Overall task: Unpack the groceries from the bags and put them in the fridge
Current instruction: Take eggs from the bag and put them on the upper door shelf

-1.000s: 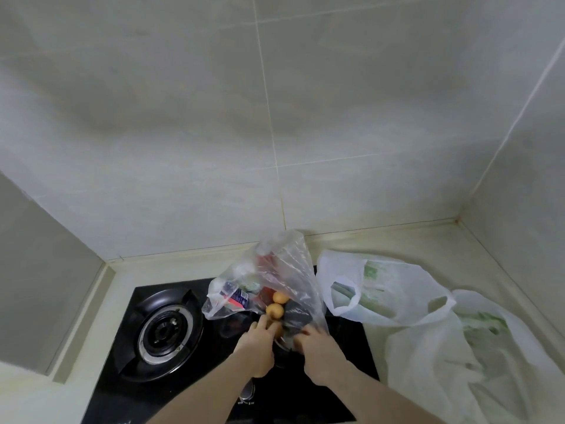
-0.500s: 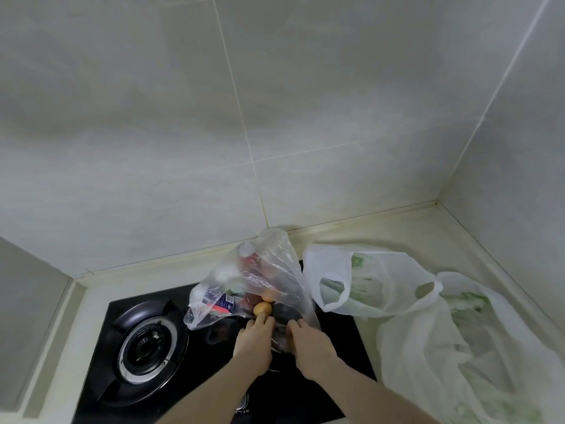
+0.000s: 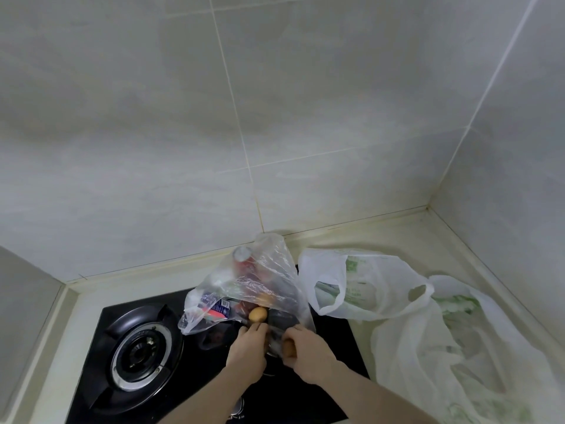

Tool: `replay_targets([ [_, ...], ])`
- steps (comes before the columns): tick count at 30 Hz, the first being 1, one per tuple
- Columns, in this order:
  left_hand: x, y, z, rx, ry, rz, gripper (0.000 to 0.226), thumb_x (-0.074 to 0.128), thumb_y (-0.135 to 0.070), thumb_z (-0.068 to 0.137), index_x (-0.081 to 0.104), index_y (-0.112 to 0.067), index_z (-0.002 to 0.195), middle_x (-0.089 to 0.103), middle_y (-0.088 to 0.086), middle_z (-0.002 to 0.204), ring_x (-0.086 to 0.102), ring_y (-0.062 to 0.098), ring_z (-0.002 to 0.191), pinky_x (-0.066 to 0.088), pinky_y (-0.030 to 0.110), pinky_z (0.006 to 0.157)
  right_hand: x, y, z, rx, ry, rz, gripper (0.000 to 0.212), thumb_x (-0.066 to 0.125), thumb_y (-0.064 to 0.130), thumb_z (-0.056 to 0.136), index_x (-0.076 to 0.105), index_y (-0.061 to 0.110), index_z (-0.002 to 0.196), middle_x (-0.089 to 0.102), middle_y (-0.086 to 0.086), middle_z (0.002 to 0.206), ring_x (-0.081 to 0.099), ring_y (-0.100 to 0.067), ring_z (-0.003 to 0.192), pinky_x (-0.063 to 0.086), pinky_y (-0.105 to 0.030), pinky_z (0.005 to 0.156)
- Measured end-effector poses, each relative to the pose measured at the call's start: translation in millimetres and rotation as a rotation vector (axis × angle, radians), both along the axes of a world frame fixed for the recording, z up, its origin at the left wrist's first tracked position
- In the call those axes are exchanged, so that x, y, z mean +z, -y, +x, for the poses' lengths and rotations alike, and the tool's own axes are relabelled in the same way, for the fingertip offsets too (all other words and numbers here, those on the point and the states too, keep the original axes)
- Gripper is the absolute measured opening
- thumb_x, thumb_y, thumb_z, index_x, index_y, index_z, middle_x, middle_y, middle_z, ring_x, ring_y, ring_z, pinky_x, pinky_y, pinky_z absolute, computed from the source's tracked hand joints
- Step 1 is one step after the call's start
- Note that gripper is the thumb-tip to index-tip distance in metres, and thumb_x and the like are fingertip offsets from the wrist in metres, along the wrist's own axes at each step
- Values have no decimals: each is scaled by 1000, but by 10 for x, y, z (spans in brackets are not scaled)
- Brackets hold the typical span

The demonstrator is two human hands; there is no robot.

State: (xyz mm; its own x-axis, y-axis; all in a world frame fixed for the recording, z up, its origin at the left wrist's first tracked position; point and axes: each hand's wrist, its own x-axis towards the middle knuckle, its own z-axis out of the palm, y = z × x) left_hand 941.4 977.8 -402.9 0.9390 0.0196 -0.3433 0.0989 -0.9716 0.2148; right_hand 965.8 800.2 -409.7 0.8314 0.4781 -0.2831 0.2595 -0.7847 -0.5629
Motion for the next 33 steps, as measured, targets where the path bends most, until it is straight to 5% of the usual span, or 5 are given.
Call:
replay_targets([
  [6, 133, -22, -241, 301, 141, -405, 33, 67, -15, 87, 62, -38, 110, 70, -12, 101, 66, 10, 95, 50, 26, 82, 64, 76, -107, -225, -127, 276, 40, 83, 45, 73, 70, 35, 109, 69, 16, 105, 64, -4, 96, 53, -22, 87],
  [11, 277, -32, -482, 461, 243, -655, 38, 73, -11, 89, 60, -44, 100, 72, -12, 96, 68, 5, 93, 54, 20, 84, 95, 122, -149, -349, -216, 387, 38, 90, 31, 67, 75, 35, 102, 72, 14, 102, 66, -1, 97, 51, -12, 83],
  [16, 424, -59, -605, 465, 270, -726, 31, 75, -11, 90, 66, -33, 111, 73, -12, 101, 68, 1, 94, 48, 4, 78, 115, 119, -188, -443, -259, 439, 45, 96, 26, 61, 77, 36, 100, 73, 11, 102, 68, 0, 92, 47, -5, 76],
  [29, 751, -75, -755, 425, 294, -805, 30, 75, -15, 91, 67, -34, 113, 74, -15, 109, 68, -3, 95, 55, 18, 88, 314, 378, -413, -582, -188, 532, 44, 89, 2, 67, 76, 35, 92, 77, 12, 94, 71, -1, 86, 52, -13, 77],
  [33, 879, -13, -826, 358, 305, -827, 31, 74, -17, 92, 66, -33, 118, 75, -11, 106, 70, 2, 97, 51, 10, 83, 499, 494, -580, -562, -135, 552, 39, 90, 17, 69, 74, 40, 98, 76, 17, 97, 68, 5, 90, 52, -11, 79],
])
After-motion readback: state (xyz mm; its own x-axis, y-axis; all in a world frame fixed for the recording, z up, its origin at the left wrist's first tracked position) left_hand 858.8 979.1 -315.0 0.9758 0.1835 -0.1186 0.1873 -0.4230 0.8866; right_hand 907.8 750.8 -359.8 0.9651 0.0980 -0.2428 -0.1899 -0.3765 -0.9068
